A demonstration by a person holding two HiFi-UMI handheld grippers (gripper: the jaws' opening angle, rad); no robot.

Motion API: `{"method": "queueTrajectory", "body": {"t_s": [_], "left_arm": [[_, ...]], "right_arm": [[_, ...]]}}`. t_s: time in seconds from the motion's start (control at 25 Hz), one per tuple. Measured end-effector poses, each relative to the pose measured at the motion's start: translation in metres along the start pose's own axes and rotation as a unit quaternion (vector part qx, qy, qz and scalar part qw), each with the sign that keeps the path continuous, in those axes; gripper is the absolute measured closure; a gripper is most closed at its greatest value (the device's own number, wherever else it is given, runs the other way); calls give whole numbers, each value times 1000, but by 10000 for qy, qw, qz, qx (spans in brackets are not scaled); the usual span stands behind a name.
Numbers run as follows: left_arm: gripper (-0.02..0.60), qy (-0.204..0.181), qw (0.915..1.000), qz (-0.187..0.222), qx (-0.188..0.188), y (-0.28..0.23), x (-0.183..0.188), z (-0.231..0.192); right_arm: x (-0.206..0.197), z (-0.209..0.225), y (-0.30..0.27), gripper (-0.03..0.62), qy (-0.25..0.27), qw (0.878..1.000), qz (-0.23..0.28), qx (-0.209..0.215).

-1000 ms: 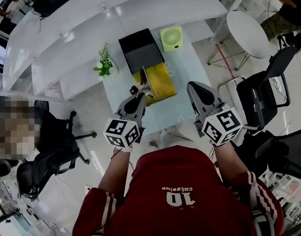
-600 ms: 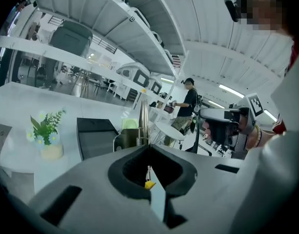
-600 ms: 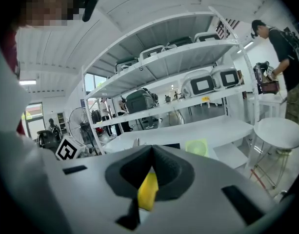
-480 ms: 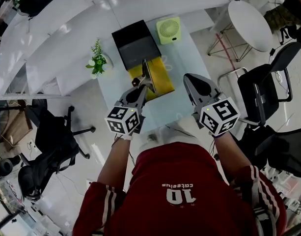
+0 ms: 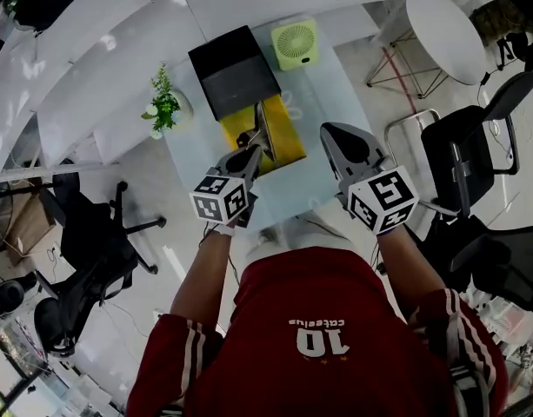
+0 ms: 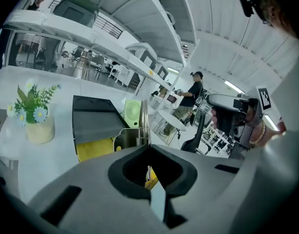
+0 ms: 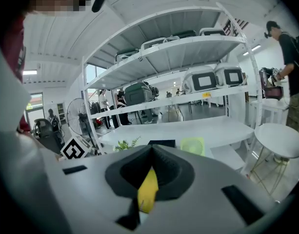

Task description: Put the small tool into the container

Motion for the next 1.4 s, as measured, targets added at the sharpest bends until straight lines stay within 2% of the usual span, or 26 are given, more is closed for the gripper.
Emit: {"method": "queueTrajectory", "body": {"t_s": [0.68,1.04,1.4], "left_arm": [[574,364,9971,-623,-244,-51,-29,-12],[574,829,9913,-994,-256,-75,-54,-18],[574,889,9885,-1218,-145,-88,-64,-30]], "right_arm": [[-51,37,-43,588,-27,9981,-611,-99],[-70,53,-50,588,-231,9966,-780,-159],[-80,55,-55,588,-350,9952,-891,-180]]}}
Point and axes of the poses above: the fingertips, and each gripper's own axes: y backward along the fingers, z to its right, x out of its top, the point moved 3 cm from there along y, backward along the fingers, and after that the axes turned 9 degrees about -y, right-handed, at the moved point
